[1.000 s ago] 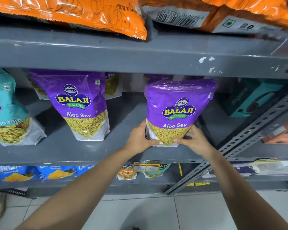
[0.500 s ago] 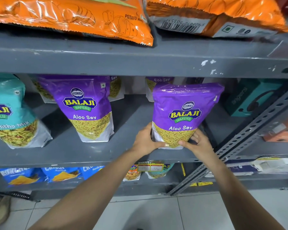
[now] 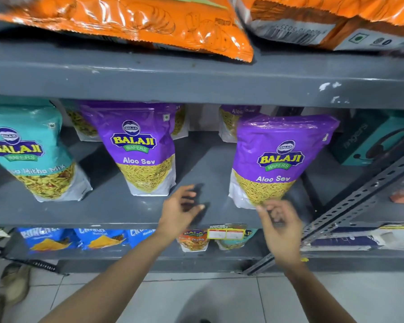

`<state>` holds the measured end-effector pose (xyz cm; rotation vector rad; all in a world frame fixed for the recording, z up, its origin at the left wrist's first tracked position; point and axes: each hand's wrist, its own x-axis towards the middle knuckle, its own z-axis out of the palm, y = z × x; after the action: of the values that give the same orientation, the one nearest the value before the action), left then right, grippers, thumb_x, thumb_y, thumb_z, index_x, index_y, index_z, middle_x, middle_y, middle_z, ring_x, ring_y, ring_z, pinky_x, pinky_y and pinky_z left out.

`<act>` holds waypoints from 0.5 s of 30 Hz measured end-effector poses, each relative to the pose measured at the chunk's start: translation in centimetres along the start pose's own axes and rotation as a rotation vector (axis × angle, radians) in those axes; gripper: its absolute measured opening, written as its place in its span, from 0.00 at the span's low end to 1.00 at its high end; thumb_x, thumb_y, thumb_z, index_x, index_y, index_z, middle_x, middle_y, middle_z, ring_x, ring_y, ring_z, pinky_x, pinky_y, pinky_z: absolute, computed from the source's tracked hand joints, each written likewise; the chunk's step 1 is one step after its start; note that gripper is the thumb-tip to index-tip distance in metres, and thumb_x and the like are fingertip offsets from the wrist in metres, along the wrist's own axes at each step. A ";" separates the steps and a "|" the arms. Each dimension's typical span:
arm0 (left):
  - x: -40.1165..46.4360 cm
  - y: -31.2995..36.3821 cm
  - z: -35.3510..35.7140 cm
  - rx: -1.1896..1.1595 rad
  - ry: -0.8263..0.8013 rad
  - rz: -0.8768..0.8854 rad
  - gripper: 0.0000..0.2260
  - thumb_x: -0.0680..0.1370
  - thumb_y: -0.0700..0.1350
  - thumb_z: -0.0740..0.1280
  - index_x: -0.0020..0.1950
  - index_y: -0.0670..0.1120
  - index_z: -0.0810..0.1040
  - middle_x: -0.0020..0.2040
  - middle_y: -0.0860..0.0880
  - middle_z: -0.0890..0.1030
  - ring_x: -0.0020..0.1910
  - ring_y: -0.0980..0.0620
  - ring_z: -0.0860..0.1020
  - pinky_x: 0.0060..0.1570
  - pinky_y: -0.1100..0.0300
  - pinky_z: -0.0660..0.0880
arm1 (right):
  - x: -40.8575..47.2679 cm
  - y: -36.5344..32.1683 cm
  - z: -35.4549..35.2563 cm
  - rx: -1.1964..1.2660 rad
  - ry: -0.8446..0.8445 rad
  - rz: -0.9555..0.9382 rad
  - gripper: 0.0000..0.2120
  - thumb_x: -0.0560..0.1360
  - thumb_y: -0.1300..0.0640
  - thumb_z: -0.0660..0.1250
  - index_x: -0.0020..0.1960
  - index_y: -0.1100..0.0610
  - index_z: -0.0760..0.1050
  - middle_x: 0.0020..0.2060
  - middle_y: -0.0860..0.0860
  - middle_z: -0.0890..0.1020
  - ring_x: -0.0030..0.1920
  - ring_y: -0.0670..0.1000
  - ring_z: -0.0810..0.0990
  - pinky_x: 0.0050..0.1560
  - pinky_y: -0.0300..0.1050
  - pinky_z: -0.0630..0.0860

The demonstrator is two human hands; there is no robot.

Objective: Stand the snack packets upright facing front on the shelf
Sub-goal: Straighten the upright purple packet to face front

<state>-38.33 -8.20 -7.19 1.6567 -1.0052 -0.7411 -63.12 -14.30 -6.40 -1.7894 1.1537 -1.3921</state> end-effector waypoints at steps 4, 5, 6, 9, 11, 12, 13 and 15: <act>-1.4 -3.3 -7.9 -0.012 0.307 -0.019 0.15 0.69 0.45 0.78 0.42 0.60 0.75 0.32 0.60 0.77 0.33 0.57 0.76 0.41 0.57 0.77 | -1.1 -3.1 8.4 0.011 -0.271 -0.092 0.07 0.75 0.44 0.70 0.44 0.47 0.78 0.38 0.38 0.81 0.37 0.41 0.79 0.41 0.32 0.71; -1.4 -3.5 -9.8 -0.032 0.394 -0.008 0.17 0.67 0.49 0.79 0.44 0.61 0.73 0.34 0.62 0.76 0.31 0.60 0.74 0.38 0.63 0.75 | -0.9 -3.7 10.7 0.013 -0.325 -0.049 0.08 0.74 0.43 0.71 0.47 0.47 0.79 0.41 0.39 0.83 0.39 0.41 0.80 0.42 0.33 0.73; -1.1 -3.6 -11.3 -0.050 0.474 0.003 0.20 0.65 0.50 0.80 0.47 0.62 0.72 0.37 0.63 0.76 0.32 0.61 0.74 0.37 0.68 0.74 | -0.5 -4.1 12.9 0.010 -0.378 0.009 0.13 0.71 0.42 0.73 0.52 0.46 0.79 0.45 0.40 0.83 0.44 0.41 0.81 0.45 0.35 0.74; 1.5 -3.6 -14.7 -0.107 0.436 -0.044 0.36 0.66 0.46 0.82 0.68 0.50 0.67 0.57 0.55 0.74 0.49 0.57 0.77 0.48 0.67 0.74 | 2.1 -4.6 18.4 -0.052 -0.559 0.219 0.44 0.62 0.41 0.78 0.74 0.51 0.66 0.66 0.43 0.74 0.64 0.41 0.73 0.62 0.39 0.70; 3.9 -3.0 -15.6 -0.126 0.203 -0.069 0.41 0.68 0.43 0.80 0.75 0.44 0.62 0.67 0.50 0.72 0.63 0.53 0.75 0.62 0.59 0.73 | 3.8 -5.0 20.7 -0.118 -0.643 0.334 0.53 0.57 0.39 0.79 0.75 0.53 0.62 0.71 0.46 0.72 0.70 0.46 0.70 0.67 0.44 0.68; 4.9 -2.7 -15.8 -0.141 0.093 -0.069 0.40 0.68 0.44 0.80 0.75 0.43 0.64 0.69 0.49 0.74 0.66 0.52 0.75 0.66 0.55 0.73 | 4.4 -5.2 21.5 -0.110 -0.670 0.356 0.50 0.54 0.38 0.79 0.71 0.53 0.67 0.69 0.48 0.75 0.68 0.49 0.74 0.67 0.48 0.72; 5.7 -2.3 -16.0 -0.150 0.017 -0.079 0.37 0.67 0.46 0.80 0.72 0.44 0.68 0.67 0.48 0.77 0.65 0.51 0.77 0.67 0.51 0.73 | 4.6 -5.3 22.0 -0.081 -0.687 0.372 0.44 0.53 0.38 0.78 0.65 0.52 0.71 0.64 0.50 0.80 0.64 0.51 0.78 0.64 0.53 0.75; 6.4 -1.9 -16.3 -0.155 -0.032 -0.106 0.32 0.66 0.49 0.80 0.67 0.45 0.74 0.61 0.48 0.83 0.61 0.50 0.81 0.64 0.47 0.76 | 4.2 -5.4 22.6 -0.029 -0.682 0.378 0.35 0.54 0.41 0.79 0.58 0.50 0.73 0.57 0.49 0.84 0.57 0.51 0.83 0.59 0.56 0.79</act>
<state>-21.12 -6.38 -4.22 1.5767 -0.8654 -0.8956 -39.63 -16.90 -6.24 -1.7383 1.0482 -0.4827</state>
